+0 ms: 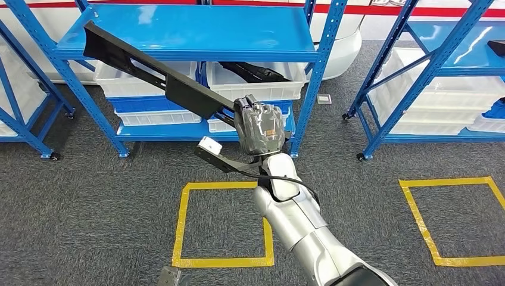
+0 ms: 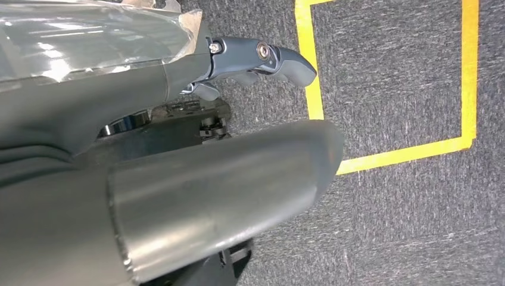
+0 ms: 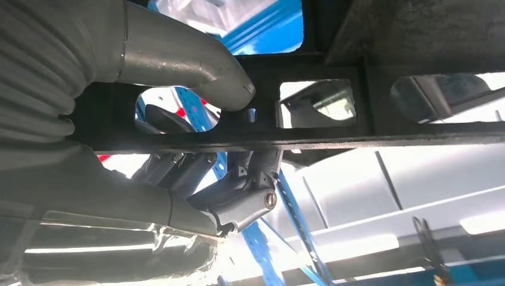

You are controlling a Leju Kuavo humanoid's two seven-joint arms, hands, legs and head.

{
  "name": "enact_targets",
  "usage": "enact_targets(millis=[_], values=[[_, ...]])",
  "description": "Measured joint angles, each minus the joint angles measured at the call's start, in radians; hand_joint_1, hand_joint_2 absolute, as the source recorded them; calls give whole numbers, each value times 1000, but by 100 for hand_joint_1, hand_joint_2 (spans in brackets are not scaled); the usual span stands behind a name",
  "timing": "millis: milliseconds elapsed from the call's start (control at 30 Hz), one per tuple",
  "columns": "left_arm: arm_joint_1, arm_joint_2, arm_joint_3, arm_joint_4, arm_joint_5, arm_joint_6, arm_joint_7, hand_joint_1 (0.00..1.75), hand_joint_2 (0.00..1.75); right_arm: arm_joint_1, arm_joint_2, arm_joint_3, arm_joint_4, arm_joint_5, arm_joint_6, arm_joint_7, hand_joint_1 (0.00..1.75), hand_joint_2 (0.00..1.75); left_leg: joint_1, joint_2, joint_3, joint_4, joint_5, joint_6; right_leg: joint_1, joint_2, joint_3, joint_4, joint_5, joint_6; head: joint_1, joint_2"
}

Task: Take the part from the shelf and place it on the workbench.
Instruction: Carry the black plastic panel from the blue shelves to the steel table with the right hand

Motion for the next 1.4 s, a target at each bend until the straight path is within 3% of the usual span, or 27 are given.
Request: enact_targets(millis=[67, 100, 133, 167, 233, 300, 400, 467, 567, 633, 667, 700, 767, 833, 933, 1000, 1067, 1100, 1133, 1167, 1200, 1267, 1333, 1400], values=[[1, 0, 1, 0, -1, -2, 0, 0, 0, 2, -2, -4, 0, -17, 0, -11, 175, 175, -1, 7, -11, 0, 8, 6, -5, 1, -58, 137, -61, 0, 4, 0], [2, 0, 1, 0, -1, -4, 0, 0, 0, 5, -4, -6, 0, -29, 0, -18, 175, 175, -1, 11, -16, 0, 11, 6, -8, 1, -77, 187, -79, 3, 5, 0], [2, 0, 2, 0, -1, -5, -1, 0, 0, 8, -5, -8, 0, -39, 0, -24, 175, 175, -1, 17, -20, 1, 14, 5, -11, 1, -78, 200, -81, 10, 5, 0], [3, 0, 2, 0, -1, -6, -2, 0, 0, 10, -5, -10, 0, -47, 0, -30, 175, 175, -1, 23, -22, 1, 17, 3, -14, -1, -57, 170, -69, 17, 6, 0], [4, 0, 3, 0, -1, -6, -4, 0, 0, 10, -4, -11, 0, -59, 0, -40, 175, 175, -1, 38, -24, 1, 20, -3, -17, -22, 28, 23, -24, 30, 6, 0], [5, 0, 5, -1, 1, -6, -8, 0, 0, 7, -1, -12, 0, -65, 0, -46, 175, 175, -5, 53, -25, 1, 24, -13, -13, -40, 85, -82, 5, 26, 6, 0], [7, 1, 8, -4, 9, -6, -15, 0, 0, 6, 2, -12, 0, -73, -1, -54, 175, 175, -3, 70, -27, -1, 30, -34, -9, -22, 82, -97, 20, 4, 4, 0], [10, 1, 12, -8, 13, -5, -19, 0, 0, 3, 4, -14, 1, -78, -2, -56, 175, 175, 2, 50, -38, 25, 5, -45, -13, -7, 78, -101, 30, -12, 1, 0], [15, 2, 16, -9, 18, -1, -22, 0, 0, 1, 10, -14, 3, -85, -2, -58, 175, 175, 3, 4, -108, 195, -94, -51, -10, 15, 72, -103, 41, -28, -10, 0], [18, 4, 18, -9, 19, 3, -23, 0, 0, 2, 11, -14, 7, -89, -2, -59, 175, 175, 2, -3, -141, 275, -119, -49, -3, 35, 67, -102, 44, -31, -12, 0], [19, 5, 18, -9, 20, 4, -23, 0, 0, 3, 10, -14, 9, -90, -2, -59, 175, 175, 2, -5, -132, 262, -103, -45, 0, 46, 66, -101, 45, -32, -12, 0], [20, 5, 19, -9, 20, 5, -24, 0, 0, 3, 11, -14, 10, -91, -2, -60, 175, 175, 1, -11, -104, 212, -72, -39, 3, 58, 66, -99, 46, -32, -12, 0], [21, 6, 19, -10, 20, 5, -24, 0, 0, 0, 13, -14, 11, -91, -2, -60, 175, 175, 0, -49, -34, 83, -19, -24, 5, 80, 63, -93, 47, -29, -11, 0], [23, 7, 20, -14, 20, 8, -25, 0, 0, -6, 17, -14, 12, -95, -3, -60, 175, 175, -2, -75, -3, 18, -7, -16, 4, 99, 52, -89, 50, -23, -10, 0], [28, 7, 22, -25, 21, 17, -27, 0, 0, -11, 18, -14, 15, -106, -3, -61, 175, 175, -5, -49, -1, 2, -2, -10, -1, 121, 35, -88, 58, -7, -11, 0], [29, 6, 23, -32, 21, 21, -27, 0, 0, -16, 16, -14, 19, -111, -4, -62, 175, 175, 1, -24, 2, -10, 6, -3, 2, 91, 7, -44, 35, -1, -5, 0], [33, 5, 24, -38, 20, 24, -28, 0, 0, -20, 15, -13, 24, -115, -5, -64, 175, 175, 3, 3, 3, -13, 8, 0, -2, 41, -53, 74, -15, 1, 3, 0], [36, 5, 25, -40, 20, 24, -28, 0, 0, -21, 14, -13, 27, -117, -5, -65, 175, 175, 3, 17, 3, -13, 8, 0, -7, 27, -83, 137, -35, 4, 6, 0], [37, 6, 26, -41, 20, 24, -27, 0, 0, -20, 12, -12, 30, -119, -5, -66, 175, 175, 3, 30, 2, -13, 8, 0, -12, 19, -100, 175, -43, 10, 6, 0], [38, 6, 27, -43, 19, 24, -27, 0, 0, -20, 10, -12, 33, -120, -5, -66, 175, 175, 4, 42, 2, -13, 8, -1, -17, 13, -100, 176, -38, 18, 6, 0], [39, 6, 27, -45, 18, 24, -25, 0, 0, -19, 8, -12, 35, -120, -5, -66, 175, 175, 5, 54, 3, -13, 7, -2, -21, 6, -79, 139, -20, 28, 7, 0], [40, 7, 28, -53, 9, 24, -17, 0, 0, -21, 5, -12, 36, -117, -5, -61, 175, 175, 4, 75, 5, -11, 4, -9, -23, -31, -5, 0, 26, 42, 8, 0], [44, 7, 31, -62, -8, 25, -3, 0, 0, -23, 2, -12, 34, -105, -5, -53, 175, 175, -1, 93, 6, -10, 3, -22, -19, -57, 40, -84, 49, 36, 6, 0], [51, 7, 39, -73, -22, 25, 14, 0, 0, -18, -7, -13, 27, -88, -5, -44, 175, 175, -2, 111, 9, -12, 4, -35, -14, -43, 39, -93, 54, 21, 3, 0]])
